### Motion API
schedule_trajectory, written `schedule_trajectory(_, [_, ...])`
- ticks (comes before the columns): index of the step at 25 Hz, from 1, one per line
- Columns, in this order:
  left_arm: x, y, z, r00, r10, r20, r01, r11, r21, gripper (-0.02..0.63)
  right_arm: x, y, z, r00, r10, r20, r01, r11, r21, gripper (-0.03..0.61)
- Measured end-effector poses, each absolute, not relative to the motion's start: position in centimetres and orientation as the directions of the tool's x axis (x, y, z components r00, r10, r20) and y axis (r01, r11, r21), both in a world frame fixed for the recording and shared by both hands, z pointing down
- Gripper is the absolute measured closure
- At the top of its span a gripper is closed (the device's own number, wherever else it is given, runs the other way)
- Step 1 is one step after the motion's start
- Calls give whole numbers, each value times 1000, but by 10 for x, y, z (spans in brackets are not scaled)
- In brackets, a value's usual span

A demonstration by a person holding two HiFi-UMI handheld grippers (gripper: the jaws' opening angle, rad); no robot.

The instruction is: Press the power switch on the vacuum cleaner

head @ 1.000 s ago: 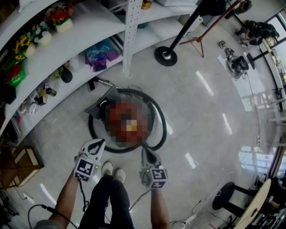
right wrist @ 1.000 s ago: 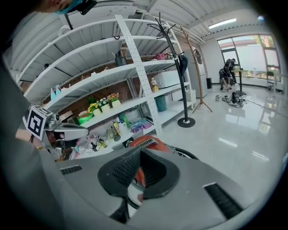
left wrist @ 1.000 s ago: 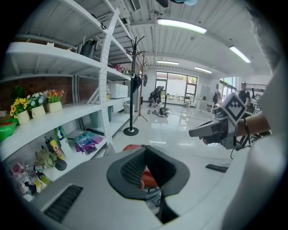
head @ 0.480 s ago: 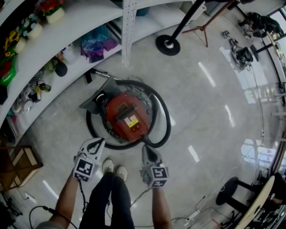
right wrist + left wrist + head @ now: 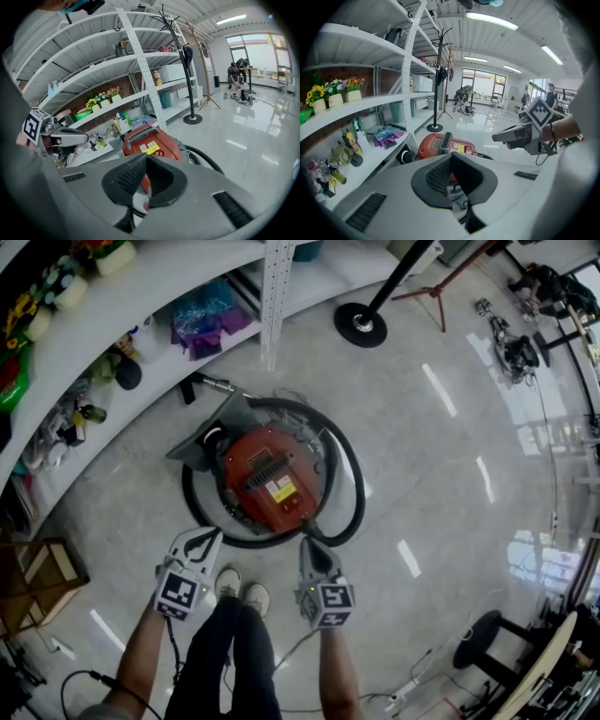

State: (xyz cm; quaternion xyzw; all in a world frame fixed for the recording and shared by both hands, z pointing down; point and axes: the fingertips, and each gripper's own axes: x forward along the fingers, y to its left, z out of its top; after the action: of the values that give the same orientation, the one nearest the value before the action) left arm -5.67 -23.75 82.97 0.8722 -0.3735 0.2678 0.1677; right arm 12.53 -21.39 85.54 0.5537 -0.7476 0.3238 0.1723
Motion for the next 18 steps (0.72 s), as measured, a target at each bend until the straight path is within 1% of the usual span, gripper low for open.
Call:
schedule_trajectory(8, [-57,-241,824,578,-579,575,-756,-645,110,607,122,-228,870,-341,-705,622,-934,177,-311,566])
schedule_trajectory(18, [-53,-236,829,584,-568,579,-749,-652,116,607,124,-258,895,-324,-716,619,-936,149,-318,566])
